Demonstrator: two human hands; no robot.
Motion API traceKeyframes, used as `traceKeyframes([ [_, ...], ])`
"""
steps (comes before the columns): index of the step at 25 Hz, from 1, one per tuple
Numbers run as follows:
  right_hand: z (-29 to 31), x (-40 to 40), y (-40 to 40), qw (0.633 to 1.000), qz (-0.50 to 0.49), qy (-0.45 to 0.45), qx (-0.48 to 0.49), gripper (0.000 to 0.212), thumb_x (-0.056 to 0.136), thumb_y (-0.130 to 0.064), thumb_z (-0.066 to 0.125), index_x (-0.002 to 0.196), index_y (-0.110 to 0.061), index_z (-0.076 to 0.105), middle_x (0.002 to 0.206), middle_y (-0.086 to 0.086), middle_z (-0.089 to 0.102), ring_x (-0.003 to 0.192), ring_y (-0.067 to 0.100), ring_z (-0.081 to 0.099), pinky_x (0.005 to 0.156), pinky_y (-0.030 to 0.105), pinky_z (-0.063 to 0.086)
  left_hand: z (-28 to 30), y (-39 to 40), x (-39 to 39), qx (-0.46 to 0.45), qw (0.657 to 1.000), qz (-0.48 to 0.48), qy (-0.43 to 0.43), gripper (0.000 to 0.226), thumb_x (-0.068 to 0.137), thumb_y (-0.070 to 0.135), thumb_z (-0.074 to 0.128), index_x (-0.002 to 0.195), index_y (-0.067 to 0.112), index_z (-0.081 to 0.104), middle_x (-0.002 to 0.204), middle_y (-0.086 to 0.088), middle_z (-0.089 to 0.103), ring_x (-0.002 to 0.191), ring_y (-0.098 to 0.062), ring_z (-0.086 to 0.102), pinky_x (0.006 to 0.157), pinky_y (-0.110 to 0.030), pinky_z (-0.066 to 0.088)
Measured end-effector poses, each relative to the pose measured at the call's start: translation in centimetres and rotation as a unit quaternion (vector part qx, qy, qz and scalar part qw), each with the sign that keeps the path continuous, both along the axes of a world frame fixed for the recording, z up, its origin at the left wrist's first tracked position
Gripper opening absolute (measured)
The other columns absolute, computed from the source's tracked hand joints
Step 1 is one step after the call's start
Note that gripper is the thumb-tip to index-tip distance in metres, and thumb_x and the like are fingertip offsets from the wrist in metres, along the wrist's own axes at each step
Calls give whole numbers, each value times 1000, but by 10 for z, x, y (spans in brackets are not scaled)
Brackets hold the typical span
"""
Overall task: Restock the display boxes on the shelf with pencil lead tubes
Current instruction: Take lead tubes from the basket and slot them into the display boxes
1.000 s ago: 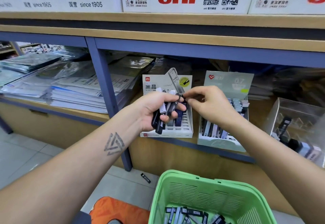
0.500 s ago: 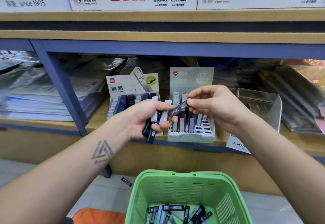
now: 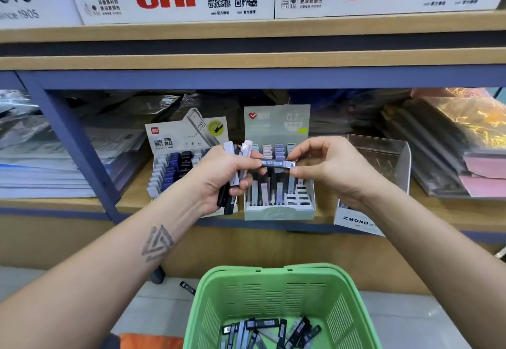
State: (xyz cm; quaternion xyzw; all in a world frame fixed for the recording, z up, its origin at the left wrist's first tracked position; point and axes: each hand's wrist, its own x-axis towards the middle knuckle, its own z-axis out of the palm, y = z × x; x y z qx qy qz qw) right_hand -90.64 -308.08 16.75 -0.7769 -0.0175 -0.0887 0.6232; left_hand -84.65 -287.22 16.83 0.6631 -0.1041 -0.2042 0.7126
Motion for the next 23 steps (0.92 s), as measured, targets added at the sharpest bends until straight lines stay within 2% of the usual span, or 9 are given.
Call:
traceKeyframes([
  [3, 2, -3, -1, 1000, -4, -2, 20, 25, 77, 13, 78, 95, -3, 72, 91, 15, 76, 81, 25, 75, 75, 29, 58, -2, 0, -1, 13, 1000, 2, -15, 16, 90, -6, 60, 106, -5, 61, 89, -24, 66, 47, -16, 40, 34, -17, 24],
  [7, 6, -1, 4, 989, -5, 18, 148, 22, 83, 12, 72, 103, 5, 68, 90, 23, 74, 80, 29, 75, 73, 27, 61, -4, -1, -4, 19, 999, 3, -25, 15, 89, -5, 62, 103, -2, 60, 89, -25, 69, 46, -16, 40, 34, -18, 25],
  [10, 13, 2, 5, 985, 5, 16, 174, 22, 85, 9, 71, 106, 4, 69, 90, 21, 74, 81, 28, 75, 74, 29, 62, -3, -5, -5, 8, 1000, -1, -13, 11, 90, -4, 60, 100, 2, 58, 88, -24, 70, 46, -16, 39, 34, -18, 24],
  [13, 24, 4, -11, 993, -42, -30, 109, 24, 86, 7, 71, 110, 3, 68, 91, 22, 75, 82, 29, 75, 76, 31, 63, -2, -12, -4, -18, 1000, -17, 14, 7, 93, -1, 57, 100, 1, 58, 85, -21, 69, 44, -14, 38, 33, -17, 24],
  [17, 31, -8, -50, 989, -139, -58, -9, 20, 87, 4, 72, 106, 3, 69, 91, 23, 74, 83, 29, 76, 74, 29, 63, -3, -30, -8, -13, 998, -49, 23, 8, 94, 3, 59, 101, -1, 59, 67, -15, 60, 43, -14, 38, 33, -17, 24],
  [20, 31, -25, -80, 983, -163, -65, -55, 16, 88, 2, 72, 104, 1, 71, 92, 22, 74, 85, 29, 76, 77, 35, 64, -6, -52, -14, -15, 996, -77, 36, 9, 94, 3, 58, 102, -1, 60, 65, -13, 58, 43, -13, 39, 32, -17, 24],
  [23, 26, -35, -108, 968, -205, -75, -121, 15, 88, -2, 74, 103, -5, 74, 92, 13, 75, 85, 25, 75, 79, 35, 62, -10, -78, -18, -21, 993, -100, 59, 9, 96, 4, 57, 103, 0, 61, 66, -12, 57, 42, -12, 40, 32, -17, 24],
])
